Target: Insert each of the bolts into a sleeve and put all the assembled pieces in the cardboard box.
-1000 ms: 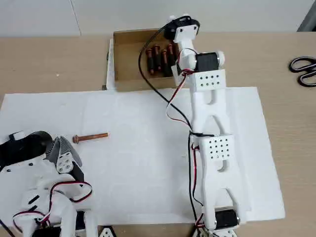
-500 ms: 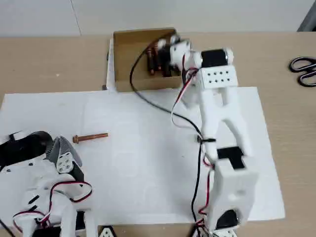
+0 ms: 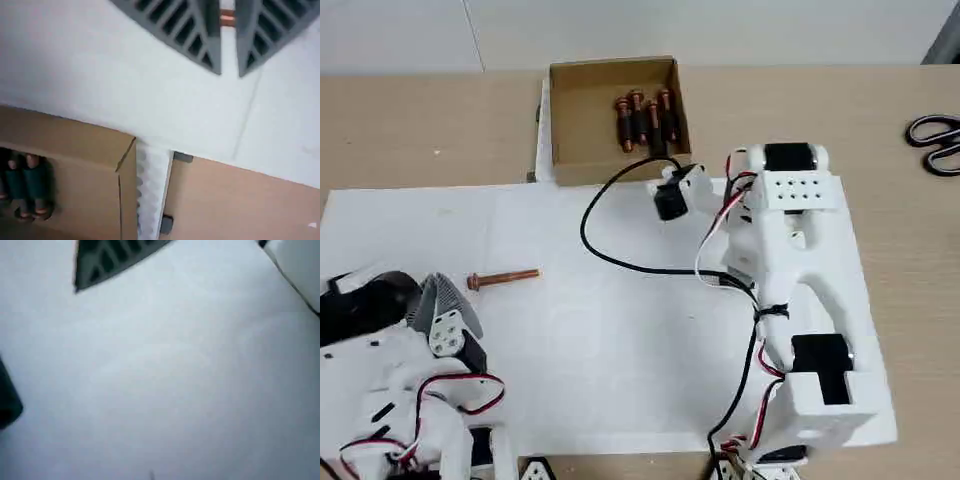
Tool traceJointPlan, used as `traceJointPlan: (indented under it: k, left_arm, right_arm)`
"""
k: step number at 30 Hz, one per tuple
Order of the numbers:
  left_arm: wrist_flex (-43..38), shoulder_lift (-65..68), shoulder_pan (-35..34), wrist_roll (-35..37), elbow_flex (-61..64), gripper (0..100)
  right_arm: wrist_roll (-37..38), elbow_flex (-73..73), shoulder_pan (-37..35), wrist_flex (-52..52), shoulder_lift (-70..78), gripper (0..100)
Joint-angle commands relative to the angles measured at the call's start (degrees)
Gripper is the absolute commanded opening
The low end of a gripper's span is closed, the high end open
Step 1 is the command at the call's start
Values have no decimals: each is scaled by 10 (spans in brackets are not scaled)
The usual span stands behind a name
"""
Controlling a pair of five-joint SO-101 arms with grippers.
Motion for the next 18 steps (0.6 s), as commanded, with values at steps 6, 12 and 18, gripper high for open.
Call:
traceJointPlan:
  k: [6,12,18]
  left_arm:
    - [0,0,0,2,-35,7]
    - [0,0,0,1,-35,7]
    - [-1,0,0,1,-33,7]
  right_arm:
    - [74,-1,2,-22,-13,329]
    - [86,10,3,-21,6,329]
    - [95,25,2,-22,24,329]
